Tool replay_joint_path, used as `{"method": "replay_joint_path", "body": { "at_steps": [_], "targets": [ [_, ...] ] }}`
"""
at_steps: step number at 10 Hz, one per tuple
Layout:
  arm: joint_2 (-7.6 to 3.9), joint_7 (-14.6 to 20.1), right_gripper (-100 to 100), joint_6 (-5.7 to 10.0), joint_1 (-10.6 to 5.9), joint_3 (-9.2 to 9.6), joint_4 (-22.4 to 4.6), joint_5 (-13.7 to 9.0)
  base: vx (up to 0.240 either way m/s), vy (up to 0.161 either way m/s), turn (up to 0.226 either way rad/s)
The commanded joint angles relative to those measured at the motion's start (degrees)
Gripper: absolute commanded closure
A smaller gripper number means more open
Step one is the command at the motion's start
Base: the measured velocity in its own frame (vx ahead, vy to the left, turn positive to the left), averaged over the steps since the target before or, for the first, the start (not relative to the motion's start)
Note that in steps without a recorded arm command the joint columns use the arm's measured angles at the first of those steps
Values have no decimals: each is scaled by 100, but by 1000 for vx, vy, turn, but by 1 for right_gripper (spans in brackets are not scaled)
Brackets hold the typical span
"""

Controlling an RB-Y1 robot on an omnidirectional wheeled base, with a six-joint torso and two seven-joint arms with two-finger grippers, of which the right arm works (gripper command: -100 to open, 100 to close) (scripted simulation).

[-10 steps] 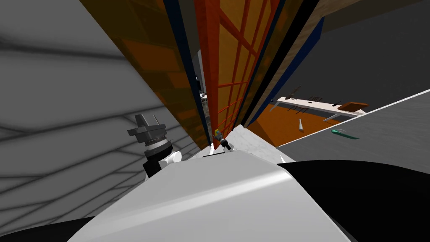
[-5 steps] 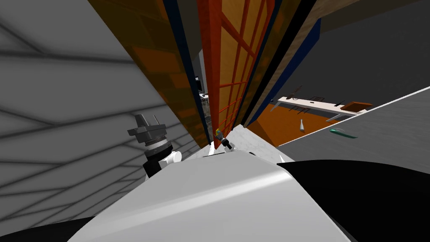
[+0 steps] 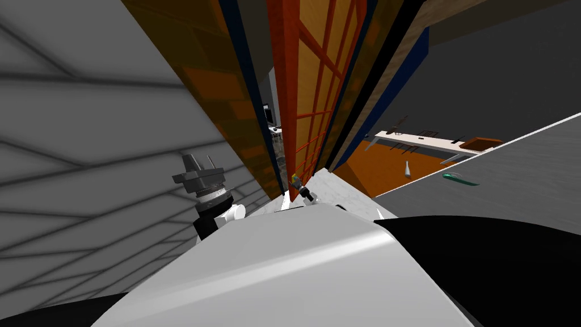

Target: Pull the door open

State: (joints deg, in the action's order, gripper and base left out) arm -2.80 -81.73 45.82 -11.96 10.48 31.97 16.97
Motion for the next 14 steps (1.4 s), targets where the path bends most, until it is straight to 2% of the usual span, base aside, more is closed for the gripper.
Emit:
{"method": "replay_joint_path", "body": {
  "at_steps": [1, 2, 3, 5, 6, 14],
  "targets": [
    [124, 35, 100, -99, 253, 173, 6, 84, 8, 8, -15],
    [124, 35, 100, -99, 162, 173, 6, 84, -14, 6, 12],
    [124, 35, 100, -99, 253, 173, 6, 84, -8, 5, 2],
    [124, 35, 100, -99, 253, 173, 347, 84, 0, 0, 0],
    [-46, 255, 100, -221, 233, 75, 534, -21, -26, -47, 128],
    [-108, 1135, 100, -184, 288, 106, 577, -348, -45, -57, 129]
  ]
}}
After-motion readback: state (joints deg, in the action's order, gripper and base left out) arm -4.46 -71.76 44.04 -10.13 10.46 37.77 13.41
